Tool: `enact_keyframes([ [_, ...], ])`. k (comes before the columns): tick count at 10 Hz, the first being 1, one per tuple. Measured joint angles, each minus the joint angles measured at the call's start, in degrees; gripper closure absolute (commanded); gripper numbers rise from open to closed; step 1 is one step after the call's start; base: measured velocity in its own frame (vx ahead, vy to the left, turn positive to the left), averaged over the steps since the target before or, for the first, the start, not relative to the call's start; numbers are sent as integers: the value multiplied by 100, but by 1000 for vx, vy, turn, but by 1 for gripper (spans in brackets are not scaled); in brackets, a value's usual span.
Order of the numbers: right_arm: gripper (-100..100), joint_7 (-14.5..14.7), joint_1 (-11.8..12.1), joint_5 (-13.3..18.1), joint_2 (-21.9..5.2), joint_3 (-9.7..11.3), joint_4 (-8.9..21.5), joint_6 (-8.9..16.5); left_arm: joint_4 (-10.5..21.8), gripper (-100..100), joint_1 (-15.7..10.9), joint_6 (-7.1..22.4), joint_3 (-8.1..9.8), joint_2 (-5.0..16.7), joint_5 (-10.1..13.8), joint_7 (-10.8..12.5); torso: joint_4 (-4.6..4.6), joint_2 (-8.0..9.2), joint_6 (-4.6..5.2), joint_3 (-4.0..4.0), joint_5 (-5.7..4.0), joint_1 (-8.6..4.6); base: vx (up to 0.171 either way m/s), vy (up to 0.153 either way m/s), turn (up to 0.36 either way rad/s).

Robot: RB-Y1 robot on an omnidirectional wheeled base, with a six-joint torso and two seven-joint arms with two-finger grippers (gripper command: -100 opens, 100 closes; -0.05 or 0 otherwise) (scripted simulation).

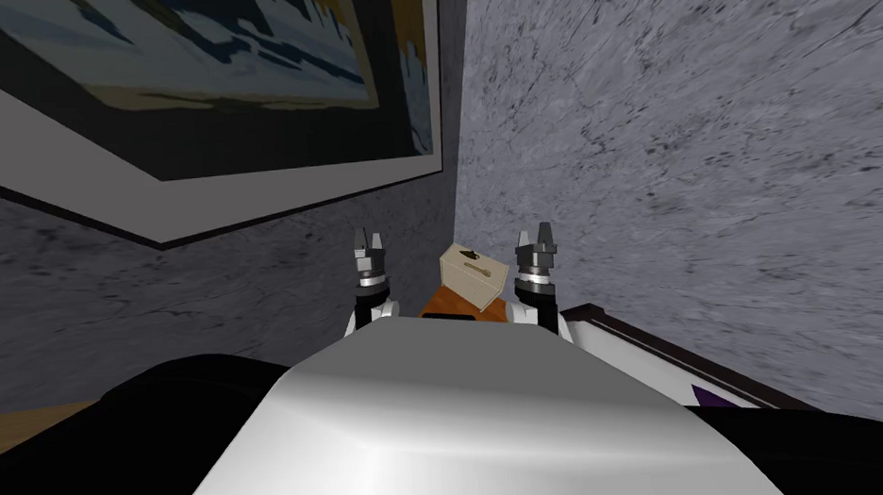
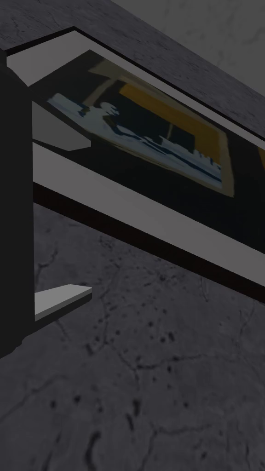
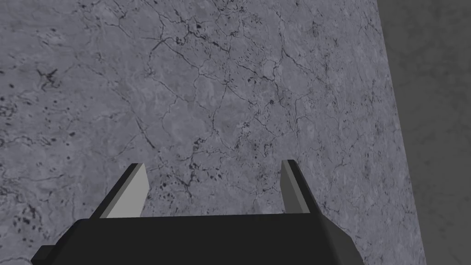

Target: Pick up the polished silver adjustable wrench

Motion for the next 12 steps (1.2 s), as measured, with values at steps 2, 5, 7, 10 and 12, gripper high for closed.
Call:
enact_keyframes([
  [2, -100, -66, -42, -203, -277, -130, 117, -90, 0, 0, -1, 0, 0, 0, 0, 0, 3, 15, 0, 9, -1, -2, -60, 6, 13],
  [5, -100, -240, -163, -656, -655, -423, 364, -283, 0, 0, -1, 0, 0, 0, 0, 0, 6, 26, 0, 16, -1, -4, -73, -3, 18],
  [7, -100, -334, -226, -937, -801, -588, 543, -429, 0, 0, -1, 0, 0, 0, 0, 0, 5, 21, 0, 13, -2, -7, -49, -12, 21],
  [10, -100, -504, -379, -1398, -1011, -898, 866, -640, 0, 0, -1, 0, 0, 0, 0, 0, 5, 21, 0, 12, -1, -6, -52, -7, 26],
  [12, -100, -607, -510, -1716, -1095, -1078, 1084, -773, 0, 0, -1, 0, 0, 0, 0, 0, 5, 23, -1, 13, -2, -6, -60, -6, 36],
])
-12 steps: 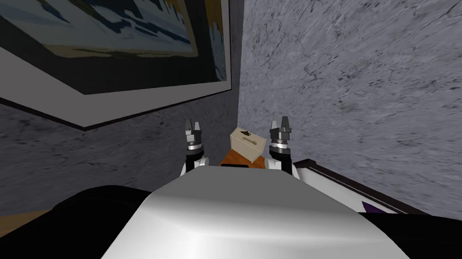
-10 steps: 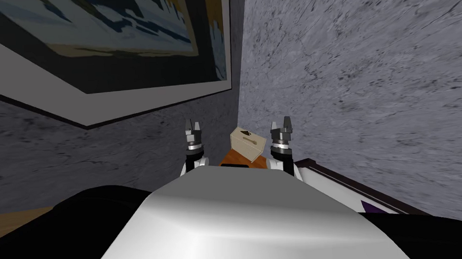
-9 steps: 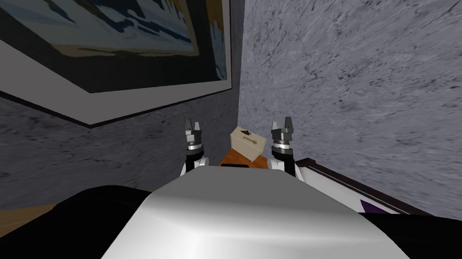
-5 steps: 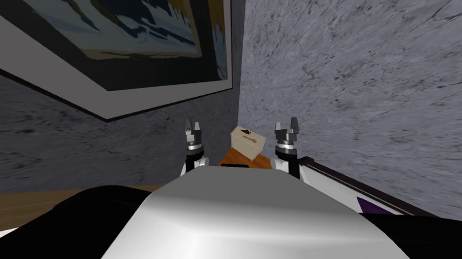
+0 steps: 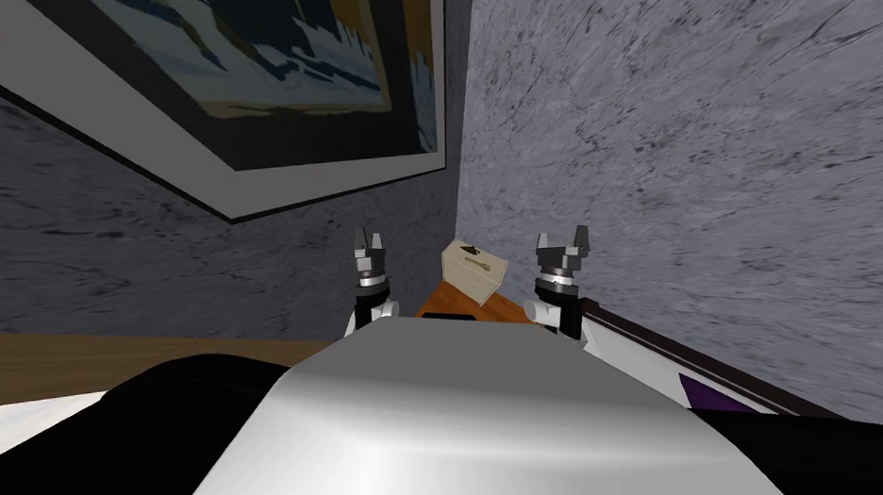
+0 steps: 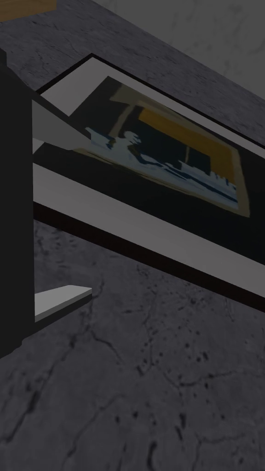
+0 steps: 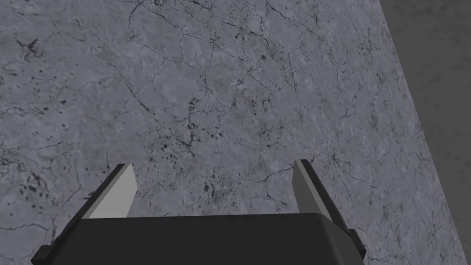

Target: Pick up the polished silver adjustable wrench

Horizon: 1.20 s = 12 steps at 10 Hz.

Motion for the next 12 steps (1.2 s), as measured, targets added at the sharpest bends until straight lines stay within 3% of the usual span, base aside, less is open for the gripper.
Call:
enact_keyframes([
  [11, -100, -521, -383, -1613, -342, -866, 798, -526, 0, 0, 1, 0, 0, 0, 0, 0, -2, -12, 2, -6, 1, 2, -34, -7, 35],
  [12, -100, -601, -472, -1783, -391, -1018, 935, -610, 0, 0, 0, 0, 0, 0, 0, 0, -2, -10, 0, -5, 1, 1, -39, -15, 47],
])
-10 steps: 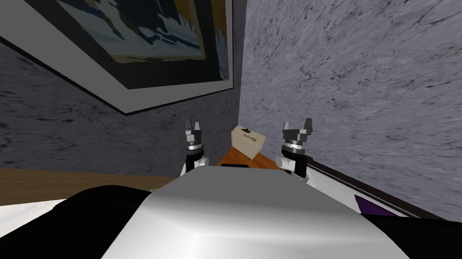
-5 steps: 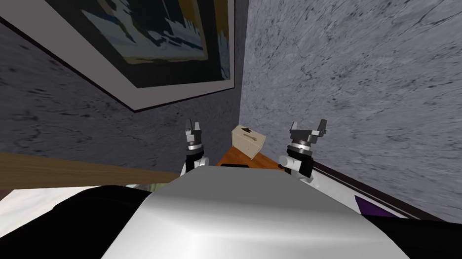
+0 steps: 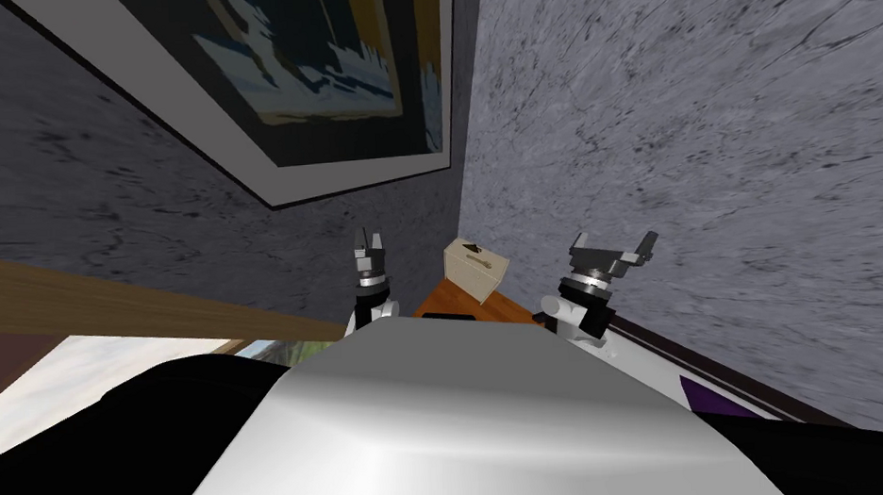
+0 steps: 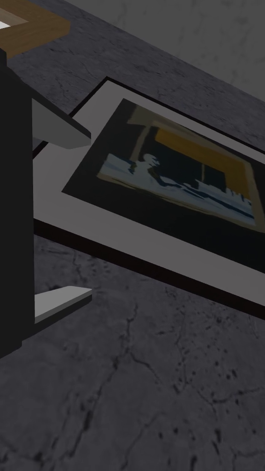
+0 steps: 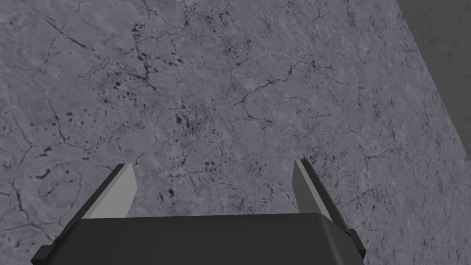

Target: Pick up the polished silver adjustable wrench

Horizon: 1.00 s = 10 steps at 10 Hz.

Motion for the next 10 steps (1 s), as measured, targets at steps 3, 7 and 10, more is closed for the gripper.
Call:
enact_keyframes([
  [3, -100, -146, -145, -458, -31, -225, 300, -193, 0, 0, 0, 0, 0, 0, 0, 0, -1, -2, -1, -1, -1, -3, -31, -13, 50],
  [7, -100, -407, -384, -1151, -165, -618, 815, -419, 0, 0, 1, 0, 0, 0, 0, 0, 0, -1, 3, 0, -1, -4, -27, -10, 34],
  [10, -100, -598, -553, -1644, -208, -864, 1169, -632, 0, 0, 1, 0, 0, 0, 0, 0, -1, -3, 3, -1, -1, -4, -26, -12, 58],
])
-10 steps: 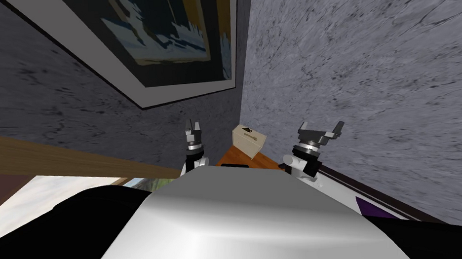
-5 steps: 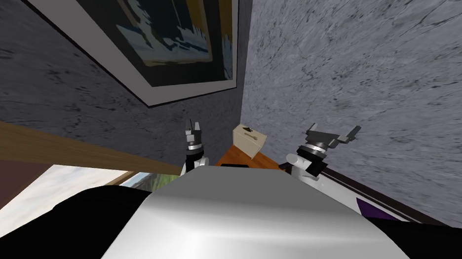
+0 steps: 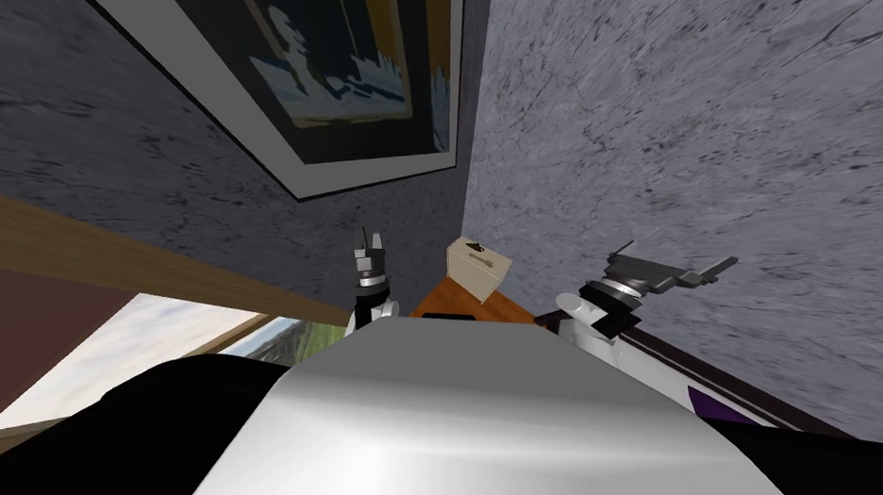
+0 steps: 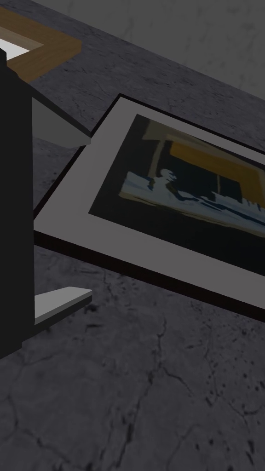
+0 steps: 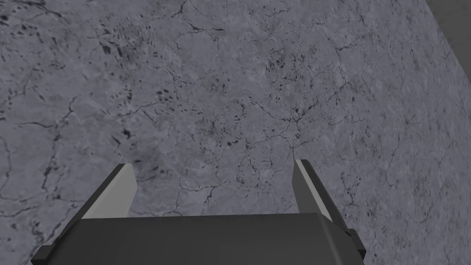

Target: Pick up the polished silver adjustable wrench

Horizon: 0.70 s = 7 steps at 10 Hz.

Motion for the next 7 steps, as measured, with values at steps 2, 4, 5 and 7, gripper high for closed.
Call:
enact_keyframes([
  [2, -100, -70, -87, -364, 1, -199, 114, -35, 0, 0, 0, 0, 0, 0, 0, 0, -1, -3, -3, -2, 1, 2, -25, -14, 98],
  [4, -100, -151, -205, -715, -22, -297, 337, -126, 0, 0, 0, 0, 0, 0, 0, 0, -1, -6, 0, -4, 0, 2, -17, -11, 76],
  [5, -100, -275, -295, -871, -42, -426, 563, -246, 0, 0, 0, 0, 0, 0, 0, 0, -1, -5, -4, -3, 0, 1, -23, -19, 68],
  [7, -100, -313, -389, -1205, -24, -539, 677, -296, 0, 0, 1, 0, 0, 0, 0, 0, -1, -7, 1, -4, 0, 2, -6, -7, -20],
])
